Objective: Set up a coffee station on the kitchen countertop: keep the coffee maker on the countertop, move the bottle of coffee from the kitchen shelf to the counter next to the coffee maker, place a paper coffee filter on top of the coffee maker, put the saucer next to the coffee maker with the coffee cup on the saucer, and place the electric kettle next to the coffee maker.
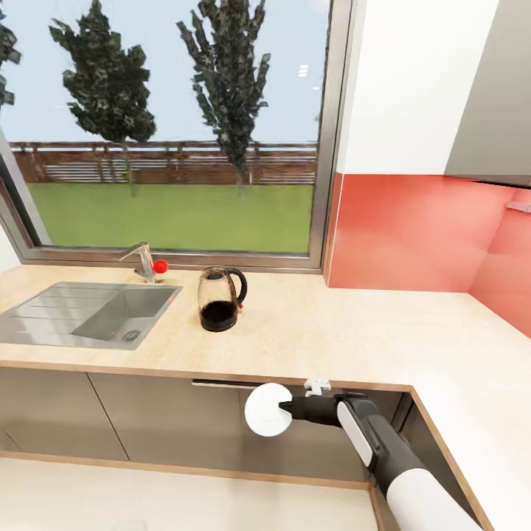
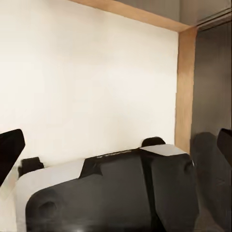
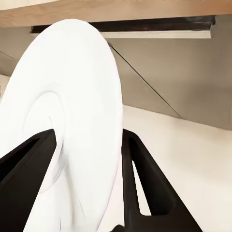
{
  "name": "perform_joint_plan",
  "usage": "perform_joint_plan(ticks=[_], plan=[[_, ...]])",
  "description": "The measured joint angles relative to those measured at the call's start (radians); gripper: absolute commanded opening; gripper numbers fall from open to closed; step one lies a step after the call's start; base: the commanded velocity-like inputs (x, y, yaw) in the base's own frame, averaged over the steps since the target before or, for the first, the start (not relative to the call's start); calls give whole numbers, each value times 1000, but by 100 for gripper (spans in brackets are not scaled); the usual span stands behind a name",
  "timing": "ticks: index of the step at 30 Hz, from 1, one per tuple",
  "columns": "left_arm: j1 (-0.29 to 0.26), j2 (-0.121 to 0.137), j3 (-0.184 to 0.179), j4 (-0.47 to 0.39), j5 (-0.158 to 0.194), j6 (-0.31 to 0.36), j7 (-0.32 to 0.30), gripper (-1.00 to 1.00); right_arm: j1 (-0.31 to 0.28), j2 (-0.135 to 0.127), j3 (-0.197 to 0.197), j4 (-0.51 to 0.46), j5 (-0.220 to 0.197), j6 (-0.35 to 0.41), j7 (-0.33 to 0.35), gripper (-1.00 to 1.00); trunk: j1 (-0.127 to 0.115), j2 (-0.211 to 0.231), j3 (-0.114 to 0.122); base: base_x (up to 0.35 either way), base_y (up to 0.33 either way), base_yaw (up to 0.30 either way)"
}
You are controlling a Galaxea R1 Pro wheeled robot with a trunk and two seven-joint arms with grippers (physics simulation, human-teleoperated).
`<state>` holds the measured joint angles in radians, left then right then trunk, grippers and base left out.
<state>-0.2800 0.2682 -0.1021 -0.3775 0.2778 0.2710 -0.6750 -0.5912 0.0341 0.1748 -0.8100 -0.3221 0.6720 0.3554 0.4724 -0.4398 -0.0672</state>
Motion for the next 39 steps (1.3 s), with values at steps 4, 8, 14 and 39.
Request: perform_joint_plan(ticks=[4, 8, 14, 39], plan=[[3, -4, -1, 124, -16, -103, 204, 100, 0, 19, 0, -8, -5, 0, 2, -100, 0, 0, 0, 0, 0, 0], [4, -11, 1, 214, -16, -173, 331, 100, 0, 72, -1, -38, -6, 0, 34, -100, 0, 0, 0, 0, 0, 0], [4, -38, 1, 297, -18, -198, 432, 100, 0, 140, 1, -58, -4, -1, 57, -100, 0, 0, 0, 0, 0, 0], [33, -107, 3, 310, -13, -217, 745, 100, 0, 140, 151, -182, 118, -21, 56, -100, 0, 0, 0, 82, 114, 0]])
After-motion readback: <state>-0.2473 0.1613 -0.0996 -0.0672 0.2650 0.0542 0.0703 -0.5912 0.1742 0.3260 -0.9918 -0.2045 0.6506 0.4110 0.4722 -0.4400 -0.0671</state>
